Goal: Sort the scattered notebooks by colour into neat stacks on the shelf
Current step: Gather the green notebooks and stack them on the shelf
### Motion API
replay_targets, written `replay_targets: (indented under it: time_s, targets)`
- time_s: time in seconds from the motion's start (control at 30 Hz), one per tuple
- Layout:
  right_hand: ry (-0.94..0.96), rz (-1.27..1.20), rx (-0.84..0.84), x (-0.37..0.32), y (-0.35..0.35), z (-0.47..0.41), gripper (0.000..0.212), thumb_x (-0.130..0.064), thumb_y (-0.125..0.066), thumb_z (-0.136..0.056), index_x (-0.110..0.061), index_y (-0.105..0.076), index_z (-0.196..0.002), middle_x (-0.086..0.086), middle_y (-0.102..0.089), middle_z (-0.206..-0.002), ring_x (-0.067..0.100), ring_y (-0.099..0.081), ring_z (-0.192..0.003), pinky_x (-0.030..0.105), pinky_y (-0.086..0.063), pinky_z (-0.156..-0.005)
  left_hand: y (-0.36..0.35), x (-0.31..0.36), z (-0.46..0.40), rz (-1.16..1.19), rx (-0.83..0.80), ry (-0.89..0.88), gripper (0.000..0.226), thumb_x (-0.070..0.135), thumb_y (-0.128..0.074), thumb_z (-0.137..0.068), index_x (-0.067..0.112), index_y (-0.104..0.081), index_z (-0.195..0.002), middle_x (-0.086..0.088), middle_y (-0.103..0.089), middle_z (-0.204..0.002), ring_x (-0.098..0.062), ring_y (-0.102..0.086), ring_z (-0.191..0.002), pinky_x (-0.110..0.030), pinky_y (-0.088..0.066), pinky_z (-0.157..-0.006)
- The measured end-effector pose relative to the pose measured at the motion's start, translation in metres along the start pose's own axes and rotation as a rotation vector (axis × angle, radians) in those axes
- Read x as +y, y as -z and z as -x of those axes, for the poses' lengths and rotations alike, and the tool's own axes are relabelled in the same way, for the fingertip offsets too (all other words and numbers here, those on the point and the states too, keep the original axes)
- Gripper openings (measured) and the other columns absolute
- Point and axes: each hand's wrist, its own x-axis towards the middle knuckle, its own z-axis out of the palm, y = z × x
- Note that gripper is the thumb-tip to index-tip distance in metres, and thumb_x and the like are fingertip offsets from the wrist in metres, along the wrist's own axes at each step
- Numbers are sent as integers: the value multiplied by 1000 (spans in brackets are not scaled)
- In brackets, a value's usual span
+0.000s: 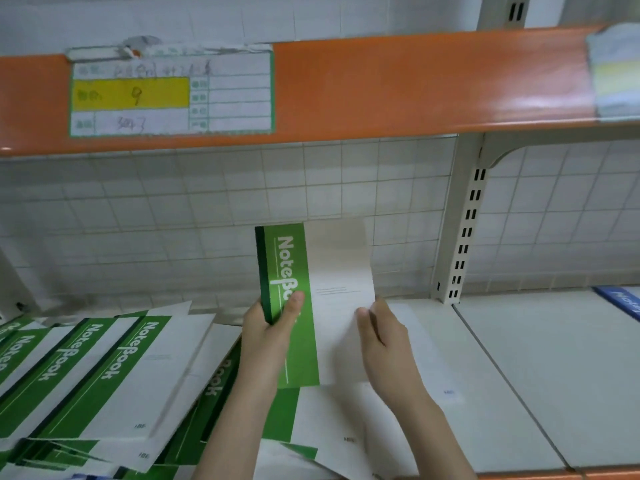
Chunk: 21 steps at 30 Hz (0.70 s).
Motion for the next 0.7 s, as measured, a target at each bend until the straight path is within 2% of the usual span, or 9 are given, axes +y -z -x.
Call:
replay_targets:
  time_s: [0.13, 0.17, 0.27, 0.3, 0.37, 0.43, 0.6, 0.67, 0.7]
  targets:
    - [-250, -83, 20, 7, 38, -8, 31, -14, -45, -96, -12, -33, -68, -2, -35, -65, 9, -33, -59, 25, -26, -55, -25, 3, -2, -133, -129, 83, 17, 42, -46, -96, 32, -60, -96, 8, -70, -92, -10, -67, -83, -35, -55, -76]
    - [-312, -121, 26, 10, 48, -8, 27, -14, -46, -96, -8, -35, -71, 2, -36, -69, 13, -33, -64, 27, -25, -57, -35, 2, -1, -166, -141, 82, 20, 41, -42, -98, 31, -58, -94, 7, -69, -90, -7, -66, -81, -32, -54, -76]
    - [-421, -203, 74, 18, 82, -2, 24, -21, -52, -91, -4, -41, -77, 5, -39, -75, 16, -35, -70, 28, -25, -62, -69, 1, 5, -228, -187, 56, 20, 36, -37, -101, 26, -49, -87, 19, -54, -84, 20, -52, -70, -5, -41, -67]
    - [-441, -204, 87, 20, 93, 0, 24, -22, -53, -90, -4, -43, -78, 6, -41, -75, 17, -37, -70, 28, -27, -63, -78, 2, 6, -238, -223, 68, 16, 35, -37, -101, 26, -47, -94, 21, -51, -90, 19, -50, -79, -4, -38, -74]
    - [-476, -191, 123, 24, 123, 5, 21, -19, -51, -93, -2, -50, -83, 7, -50, -78, 18, -43, -71, 29, -30, -64, -107, 2, 12, -222, -322, 89, 21, 33, -36, -102, 20, -53, -101, 12, -58, -101, -5, -55, -99, -22, -43, -87]
    - [-510, -179, 196, 24, 157, 12, 20, -20, -49, -95, -8, -56, -81, 2, -56, -77, 16, -49, -70, 29, -34, -64, -140, 4, 22, -187, -402, 108, 24, 31, -38, -102, 19, -57, -93, 3, -64, -93, -15, -61, -87, -28, -46, -75]
    - [-552, -113, 420, 24, 247, 41, 27, -37, -49, -96, -29, -48, -71, -26, -42, -75, -7, -42, -67, 10, -29, -58, -229, 16, 69, -153, -618, 116, 24, 30, -36, -102, 24, -58, -92, 6, -66, -90, -5, -62, -79, -24, -47, -66]
    - [-579, -71, 524, 29, 286, 58, 18, -39, -48, -96, -26, -59, -91, -23, -49, -87, -3, -51, -80, 11, -32, -63, -264, 20, 91, -135, -727, 108, 25, 28, -37, -102, 17, -58, -95, 2, -67, -88, -11, -63, -78, -26, -48, -66]
    - [-577, -24, 575, 32, 304, 68, 24, -38, -48, -97, -21, -60, -109, -18, -39, -92, 5, -53, -94, 15, -34, -70, -281, 22, 104, -123, -782, 113, 25, 26, -38, -102, 14, -58, -95, 0, -67, -87, -14, -63, -77, -27, -48, -68]
